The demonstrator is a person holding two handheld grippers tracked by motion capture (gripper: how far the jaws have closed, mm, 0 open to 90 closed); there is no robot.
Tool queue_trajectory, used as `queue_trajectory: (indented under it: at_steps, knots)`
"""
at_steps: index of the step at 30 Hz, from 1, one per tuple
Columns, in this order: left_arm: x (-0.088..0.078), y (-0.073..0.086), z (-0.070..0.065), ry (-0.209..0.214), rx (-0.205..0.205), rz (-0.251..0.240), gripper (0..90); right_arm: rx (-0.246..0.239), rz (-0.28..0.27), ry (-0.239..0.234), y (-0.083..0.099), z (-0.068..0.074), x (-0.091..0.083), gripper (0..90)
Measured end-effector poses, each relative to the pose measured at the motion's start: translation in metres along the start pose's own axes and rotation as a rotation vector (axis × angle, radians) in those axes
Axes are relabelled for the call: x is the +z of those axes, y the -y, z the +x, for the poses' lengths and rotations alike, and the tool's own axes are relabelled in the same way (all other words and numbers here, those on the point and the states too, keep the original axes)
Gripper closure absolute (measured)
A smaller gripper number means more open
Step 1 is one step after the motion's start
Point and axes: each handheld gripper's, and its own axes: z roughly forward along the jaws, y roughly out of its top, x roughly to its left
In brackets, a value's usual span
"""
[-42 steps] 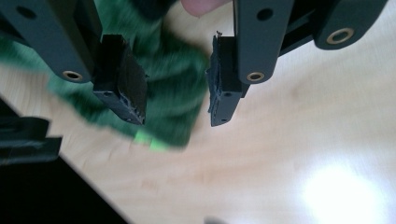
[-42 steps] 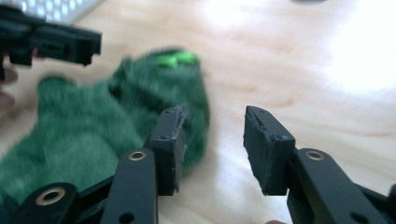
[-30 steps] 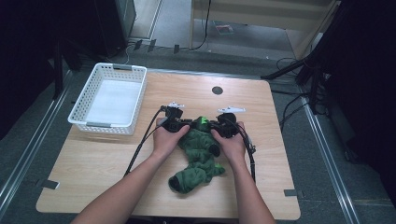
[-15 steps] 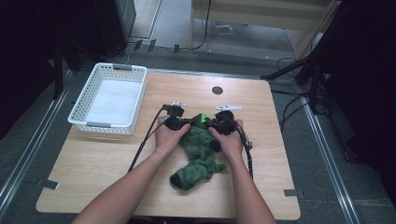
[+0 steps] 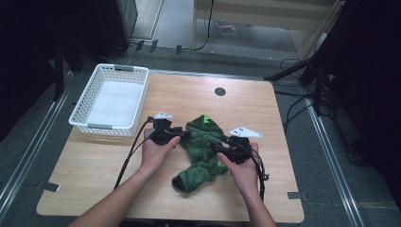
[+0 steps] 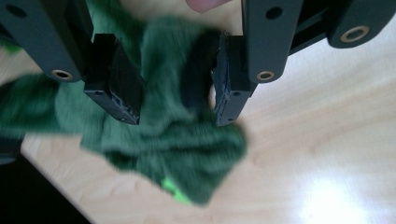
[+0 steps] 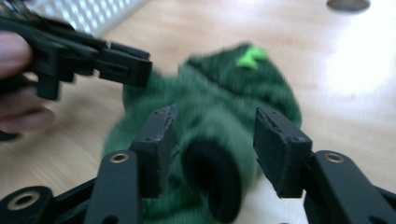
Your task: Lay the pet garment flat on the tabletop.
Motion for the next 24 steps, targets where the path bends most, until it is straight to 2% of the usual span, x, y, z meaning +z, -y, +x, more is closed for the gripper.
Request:
queue_trajectory:
  at_steps: [2, 4, 6, 7, 10, 11, 13, 15, 17, 19, 22, 24]
  knots:
    - [0.002, 0.004, -0.003, -0.003, 0.023, 0.036, 58.8, 0.008, 0.024, 0.011, 0.009, -0.001, 0.004, 61.4]
    - [0.005, 0.007, -0.004, 0.014, 0.031, 0.075, 69.9, 0.035, 0.028, 0.021, 0.015, -0.005, 0.008, 71.6]
    - [0.006, 0.010, -0.004, 0.010, 0.035, 0.085, 78.2, 0.036, 0.034, 0.044, 0.017, -0.009, 0.009, 76.4]
    - [0.005, 0.010, -0.003, 0.027, 0.037, 0.100, 82.6, 0.041, 0.028, 0.055, 0.017, -0.011, 0.009, 78.2]
    - [0.006, 0.012, 0.000, 0.010, 0.053, 0.112, 85.3, 0.073, -0.003, 0.109, 0.017, -0.016, 0.009, 80.6]
    - [0.007, 0.013, 0.002, 0.006, 0.037, 0.113, 85.5, 0.080, -0.017, 0.113, 0.016, -0.016, 0.011, 81.1]
    - [0.007, 0.015, 0.007, 0.001, 0.010, 0.105, 85.9, 0.065, -0.010, 0.139, 0.015, -0.014, 0.018, 81.7]
    - [0.004, 0.017, 0.009, -0.024, 0.001, 0.093, 86.3, 0.074, -0.005, 0.139, 0.015, -0.015, 0.026, 82.0]
    - [-0.003, 0.017, 0.009, -0.041, 0.009, 0.073, 86.6, 0.096, -0.018, 0.110, 0.014, -0.017, 0.029, 82.0]
    - [-0.010, 0.017, 0.009, -0.041, 0.018, 0.061, 86.7, 0.080, -0.043, 0.099, 0.009, -0.016, 0.027, 82.0]
    - [-0.013, 0.019, 0.016, -0.024, 0.011, 0.080, 86.8, 0.072, -0.065, 0.092, 0.005, -0.019, 0.023, 82.1]
    - [-0.009, 0.022, 0.018, -0.012, 0.005, 0.105, 86.9, 0.077, -0.035, 0.103, 0.009, -0.024, 0.030, 82.3]
